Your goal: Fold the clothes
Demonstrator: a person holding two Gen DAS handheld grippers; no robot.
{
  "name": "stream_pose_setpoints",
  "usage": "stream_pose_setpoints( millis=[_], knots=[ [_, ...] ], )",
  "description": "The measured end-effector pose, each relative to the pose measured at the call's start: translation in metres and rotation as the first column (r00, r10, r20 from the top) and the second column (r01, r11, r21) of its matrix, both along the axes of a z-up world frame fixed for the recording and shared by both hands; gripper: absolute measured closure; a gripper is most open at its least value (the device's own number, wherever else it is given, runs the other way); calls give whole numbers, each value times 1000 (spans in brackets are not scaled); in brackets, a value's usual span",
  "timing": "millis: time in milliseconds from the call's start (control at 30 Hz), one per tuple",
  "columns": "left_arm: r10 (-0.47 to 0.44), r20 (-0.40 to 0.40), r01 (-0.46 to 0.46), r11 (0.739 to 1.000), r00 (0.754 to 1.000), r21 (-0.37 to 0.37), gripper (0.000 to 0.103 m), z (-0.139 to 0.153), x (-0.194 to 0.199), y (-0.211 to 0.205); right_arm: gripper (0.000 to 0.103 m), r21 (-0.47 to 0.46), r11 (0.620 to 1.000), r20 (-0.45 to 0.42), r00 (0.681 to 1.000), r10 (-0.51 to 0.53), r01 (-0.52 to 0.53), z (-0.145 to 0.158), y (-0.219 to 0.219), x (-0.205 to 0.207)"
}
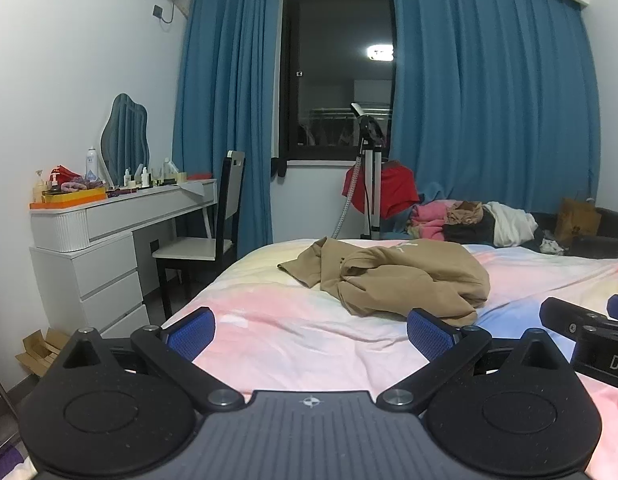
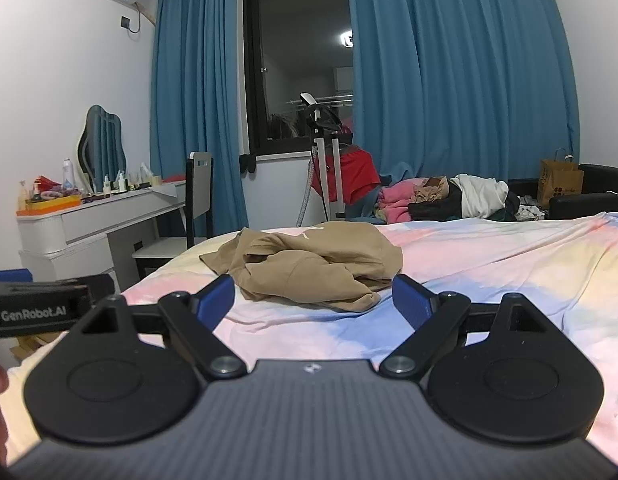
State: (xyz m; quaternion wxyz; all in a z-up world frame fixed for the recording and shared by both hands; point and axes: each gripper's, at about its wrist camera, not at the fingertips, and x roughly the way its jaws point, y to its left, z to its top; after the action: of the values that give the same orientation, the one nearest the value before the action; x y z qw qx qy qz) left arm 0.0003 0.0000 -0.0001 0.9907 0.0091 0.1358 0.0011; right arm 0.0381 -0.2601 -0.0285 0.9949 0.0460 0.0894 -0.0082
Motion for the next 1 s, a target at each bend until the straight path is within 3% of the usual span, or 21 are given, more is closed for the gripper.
stream_pose_setpoints(
  millis=[1000],
  knots=[
    [11, -1, -11, 1000, 1000, -2, 0, -5, 8, -4, 16, -13, 1000, -13, 1000, -17, 17, -5, 3, 1]
  ],
)
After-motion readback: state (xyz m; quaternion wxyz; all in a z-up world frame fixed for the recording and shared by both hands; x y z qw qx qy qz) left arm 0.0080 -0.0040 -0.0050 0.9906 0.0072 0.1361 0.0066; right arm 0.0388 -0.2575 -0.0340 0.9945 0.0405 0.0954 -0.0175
